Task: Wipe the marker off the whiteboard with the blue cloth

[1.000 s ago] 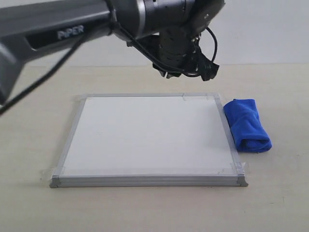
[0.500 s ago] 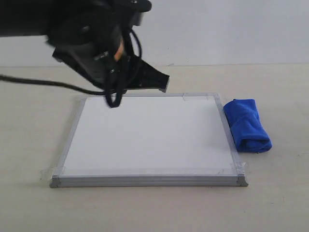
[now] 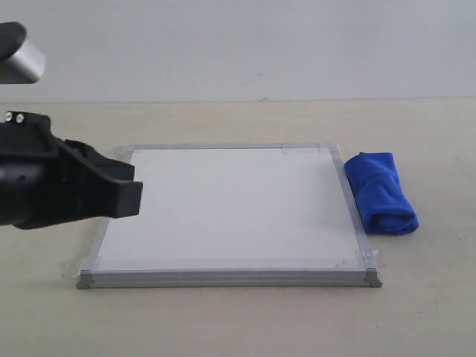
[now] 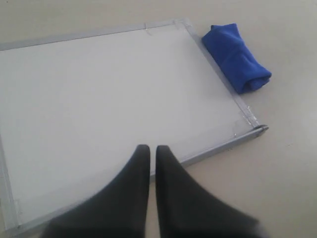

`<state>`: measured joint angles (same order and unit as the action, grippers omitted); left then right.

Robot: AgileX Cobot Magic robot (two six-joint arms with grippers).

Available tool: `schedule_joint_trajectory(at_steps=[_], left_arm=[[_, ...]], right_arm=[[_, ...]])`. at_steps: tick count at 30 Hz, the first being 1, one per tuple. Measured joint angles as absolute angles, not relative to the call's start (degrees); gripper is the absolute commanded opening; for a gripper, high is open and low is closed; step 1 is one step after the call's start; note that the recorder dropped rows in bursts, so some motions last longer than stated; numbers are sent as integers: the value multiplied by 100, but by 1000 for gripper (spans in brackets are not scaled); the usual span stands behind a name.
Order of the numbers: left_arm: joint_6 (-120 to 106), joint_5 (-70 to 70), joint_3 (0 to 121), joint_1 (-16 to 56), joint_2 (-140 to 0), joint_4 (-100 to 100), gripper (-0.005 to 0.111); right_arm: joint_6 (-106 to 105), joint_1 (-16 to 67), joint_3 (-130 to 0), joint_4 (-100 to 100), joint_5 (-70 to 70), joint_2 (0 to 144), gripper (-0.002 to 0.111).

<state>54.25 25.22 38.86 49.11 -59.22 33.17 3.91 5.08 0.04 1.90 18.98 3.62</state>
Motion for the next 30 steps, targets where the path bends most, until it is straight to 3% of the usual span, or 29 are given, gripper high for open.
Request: schedule_joint_trajectory(at_steps=[14,22,27,30], left_arm=[[5435,2474,3396,4911,-5288,3381,4],[5994,2366,3396,4911,-5288,4809,4],[7184,3227,3396,4897,-5288,5557,4],[7491,3420,3336,4502,-5228,5620,4]], right_arm=[[391,508,4,190,1898,362,1],[391,508,4,190,1898,362,1],[391,508,4,190,1898,362,1],[391,508,4,190,1898,362,1]])
